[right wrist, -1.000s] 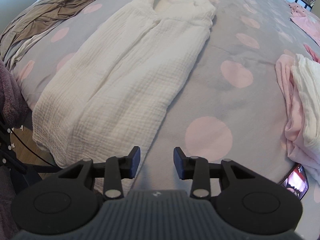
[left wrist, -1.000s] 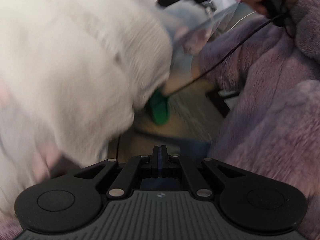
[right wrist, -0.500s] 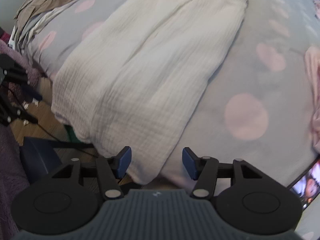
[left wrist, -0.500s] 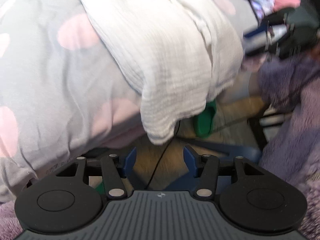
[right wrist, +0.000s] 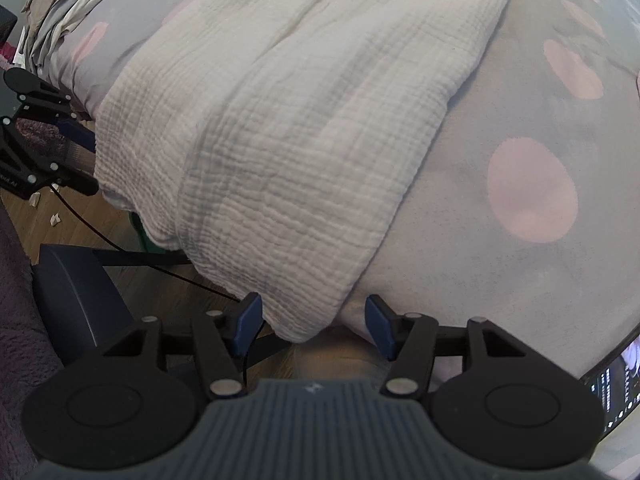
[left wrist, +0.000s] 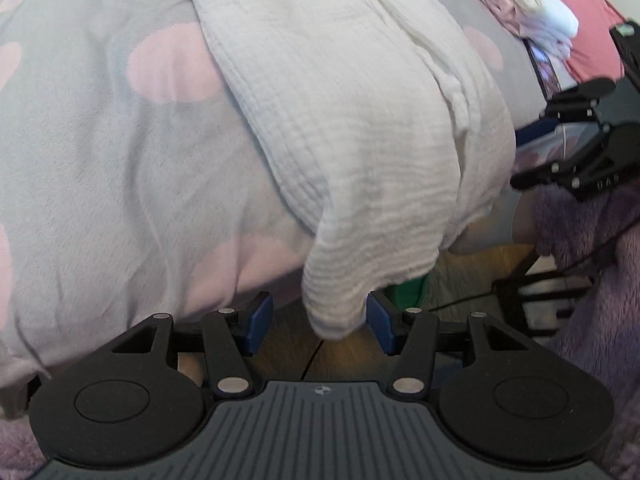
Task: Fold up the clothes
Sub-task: 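Grasp the robe hem with the left gripper while the right gripper grasps the hem beside it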
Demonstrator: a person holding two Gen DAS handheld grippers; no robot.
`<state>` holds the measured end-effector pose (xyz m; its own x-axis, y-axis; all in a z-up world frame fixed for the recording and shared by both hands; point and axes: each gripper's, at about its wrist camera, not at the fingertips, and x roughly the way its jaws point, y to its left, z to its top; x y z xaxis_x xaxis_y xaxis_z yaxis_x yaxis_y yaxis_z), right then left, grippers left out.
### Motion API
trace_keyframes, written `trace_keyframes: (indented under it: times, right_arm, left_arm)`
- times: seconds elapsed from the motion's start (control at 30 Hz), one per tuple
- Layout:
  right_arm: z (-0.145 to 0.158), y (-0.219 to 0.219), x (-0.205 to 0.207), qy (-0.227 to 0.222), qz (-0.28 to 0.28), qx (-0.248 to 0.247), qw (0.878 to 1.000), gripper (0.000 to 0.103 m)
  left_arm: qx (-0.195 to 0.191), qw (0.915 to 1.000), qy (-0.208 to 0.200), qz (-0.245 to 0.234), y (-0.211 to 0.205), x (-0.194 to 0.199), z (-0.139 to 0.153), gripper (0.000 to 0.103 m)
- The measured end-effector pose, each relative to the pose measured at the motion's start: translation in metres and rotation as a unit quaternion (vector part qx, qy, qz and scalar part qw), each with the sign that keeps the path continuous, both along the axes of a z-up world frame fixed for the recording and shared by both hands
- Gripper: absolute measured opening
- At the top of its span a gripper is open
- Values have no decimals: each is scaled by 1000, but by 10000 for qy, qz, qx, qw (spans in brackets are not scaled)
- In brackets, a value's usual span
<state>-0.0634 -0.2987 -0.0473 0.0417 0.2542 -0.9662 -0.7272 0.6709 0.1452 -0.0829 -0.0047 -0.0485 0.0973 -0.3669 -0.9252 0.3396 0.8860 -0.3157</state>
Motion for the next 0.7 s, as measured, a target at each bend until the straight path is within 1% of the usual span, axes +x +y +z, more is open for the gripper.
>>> trace_keyframes:
  times: [0.1,0.23,0.33,0.43,0.47,0.53,0.57,0.6,0.63,0.67,0.7]
  right_arm:
    - [-3,-1,1,30,-33,18,10000,64]
    - [-3,-3,4,142,-144,160,9997,65]
    - [-4,-3,0,399,-152,295,9987,65]
    - [-14,-1,-1,651,-137,310,9973,63]
    - [-19,0,-1,716,-149,290,9969,61]
    - [-29,0,-1,788,-288,286,9961,59]
    - [-34,1,-1,822,-361,285,9956,54]
    - [-39,1,-1,857,-434,284,9950,49]
    - [-39,1,-1,851,-460,314,9948,33]
    - [-40,1,-1,841,-482,347,9947,19]
    - [-40,1,-1,831,-504,381,9945,15]
  left_arm:
    - [-35,10000,31,-44,-4,4,-7,47]
    - [-84,9999,61,-130,-8,5,-14,44]
    - [-114,9998,72,-153,-8,7,-14,44]
    - [-126,9997,150,-160,-11,10,-19,43]
    - [-126,9996,176,-178,-12,12,-20,43]
    - [-129,9995,202,-202,-14,13,-22,43]
    - [-138,9995,204,-214,-15,14,-23,43]
    - [-162,9994,187,-240,-16,14,-22,39]
    - [-194,9993,152,-277,-17,14,-21,31]
    - [-229,9992,128,-303,-18,14,-21,28]
    - [-271,9990,147,-310,-19,14,-21,21]
